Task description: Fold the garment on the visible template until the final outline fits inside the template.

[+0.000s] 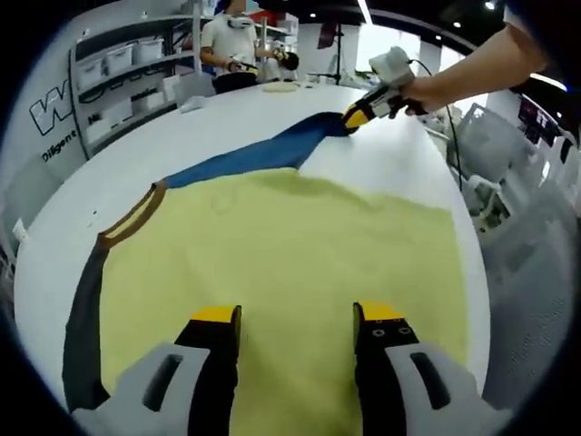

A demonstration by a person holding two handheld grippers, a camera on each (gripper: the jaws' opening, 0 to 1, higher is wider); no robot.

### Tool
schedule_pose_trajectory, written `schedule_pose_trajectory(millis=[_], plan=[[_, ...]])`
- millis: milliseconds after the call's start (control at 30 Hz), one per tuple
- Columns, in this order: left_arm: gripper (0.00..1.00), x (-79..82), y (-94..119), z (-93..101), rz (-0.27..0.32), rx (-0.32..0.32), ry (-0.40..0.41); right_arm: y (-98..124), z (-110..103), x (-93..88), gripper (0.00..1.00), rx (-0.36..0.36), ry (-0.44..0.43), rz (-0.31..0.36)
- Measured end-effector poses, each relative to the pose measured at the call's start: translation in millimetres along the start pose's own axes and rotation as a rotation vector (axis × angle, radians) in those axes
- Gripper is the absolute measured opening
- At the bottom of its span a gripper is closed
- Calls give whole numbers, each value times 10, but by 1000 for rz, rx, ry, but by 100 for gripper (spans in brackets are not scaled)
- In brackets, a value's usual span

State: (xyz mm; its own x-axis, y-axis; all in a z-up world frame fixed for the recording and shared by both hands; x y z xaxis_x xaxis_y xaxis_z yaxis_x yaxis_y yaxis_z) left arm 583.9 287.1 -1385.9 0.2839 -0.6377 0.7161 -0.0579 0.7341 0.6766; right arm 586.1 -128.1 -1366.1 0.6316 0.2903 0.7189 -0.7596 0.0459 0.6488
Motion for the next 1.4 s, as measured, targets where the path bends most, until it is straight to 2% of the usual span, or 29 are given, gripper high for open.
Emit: schedule_pose_trajectory(millis=[133,200,267,300,400,600,867,933,1167,1267,1400], plan=[[56,0,-41,-1,-9,-7,-10,24,73,-4,16,-45,-8,-10],[56,-2,-49,-8,-10,-8,-6,57,97,38,15,-49,-32,16],[57,-9,-62,-13,-12,-8,-7,58,141,6,17,-69,-34,-1],[57,-15,-73,-13,-13,-10,-5,66,150,-9,19,-65,-57,2],[57,-43,-103,-13,-21,-13,-2,53,133,-106,21,-53,-49,-36],[57,-76,-125,-27,-30,-7,6,44,105,-224,16,-24,-52,-79],[54,-83,-126,-33,-49,11,-5,41,135,-332,3,-23,-48,-115],[54,-79,-127,-35,-51,15,-3,40,134,-335,0,-19,-42,-112],[54,-79,-124,-34,-50,16,-2,49,232,-280,0,-37,-34,-91],[54,-79,-123,-36,-50,16,-2,78,321,-214,0,-45,-45,-78],[54,-80,-122,-36,-49,17,0,119,440,-98,0,-52,-5,-64]])
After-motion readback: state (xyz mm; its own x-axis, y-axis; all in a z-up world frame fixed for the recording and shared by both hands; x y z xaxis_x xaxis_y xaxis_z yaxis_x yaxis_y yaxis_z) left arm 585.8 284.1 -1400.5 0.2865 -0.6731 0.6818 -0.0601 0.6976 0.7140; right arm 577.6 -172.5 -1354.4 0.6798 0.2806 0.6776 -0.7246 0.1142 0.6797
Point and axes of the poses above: the point that each gripper's makers call its tool centre point, and the gripper's own axes: y roughly backward along the fingers, z roughly to its right, x roughly out of its top, the point moved 6 cm from there along y, roughly backward along the fingers, and after that the axes turned 12 degrees about -x, right-handed, at the moved point
